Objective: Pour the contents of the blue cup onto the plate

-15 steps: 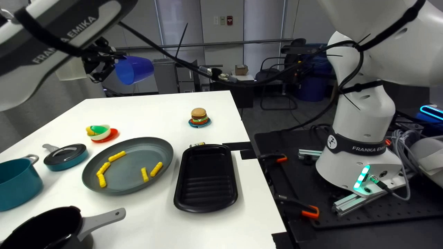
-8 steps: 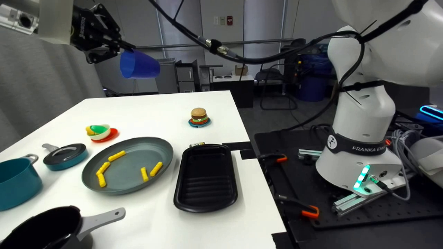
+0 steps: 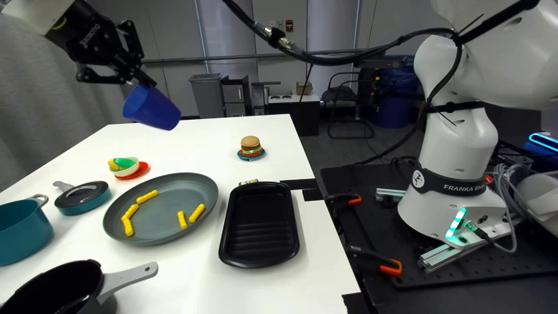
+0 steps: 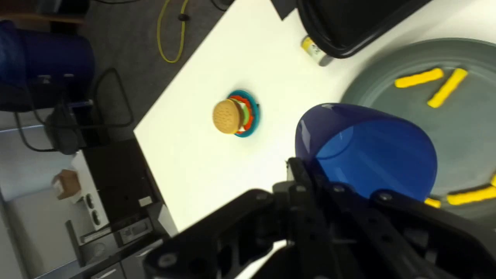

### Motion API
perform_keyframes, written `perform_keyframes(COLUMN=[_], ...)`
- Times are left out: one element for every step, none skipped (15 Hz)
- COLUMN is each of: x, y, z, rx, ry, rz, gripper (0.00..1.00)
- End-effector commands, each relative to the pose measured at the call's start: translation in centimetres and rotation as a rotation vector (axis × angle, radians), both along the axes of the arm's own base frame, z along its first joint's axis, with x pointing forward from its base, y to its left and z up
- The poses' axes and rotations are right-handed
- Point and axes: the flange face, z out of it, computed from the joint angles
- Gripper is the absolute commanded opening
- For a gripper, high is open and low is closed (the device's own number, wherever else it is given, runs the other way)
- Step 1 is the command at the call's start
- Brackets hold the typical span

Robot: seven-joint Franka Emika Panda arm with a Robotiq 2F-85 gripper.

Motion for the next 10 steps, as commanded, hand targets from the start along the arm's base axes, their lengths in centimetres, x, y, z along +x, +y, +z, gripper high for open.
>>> perform_keyframes(x=[-0.6, -0.6, -0.7, -0.9, -1.4, -2.0, -2.8, -3.5, -4.4, -5.1], y=[0.4, 0.4, 0.4, 0.3, 0.2, 0.0, -0.3, -0.5, -0.7, -0.9], z=[-0.9, -1.5, -2.1, -2.9, -3.7, -4.4, -5.2, -5.8, -6.5, -7.0], rx=[0.133, 0.169, 0.204, 0.231, 0.256, 0.278, 0.296, 0.314, 0.323, 0.334], ry=[-0.145, -0.183, -0.214, -0.236, -0.253, -0.265, -0.273, -0.280, -0.281, -0.283], rz=[0.024, 0.038, 0.050, 0.057, 0.057, 0.056, 0.051, 0.049, 0.049, 0.047], gripper=[0.01, 0.01, 0.01, 0.01, 0.01, 0.01, 0.01, 0.01, 0.01, 0.01])
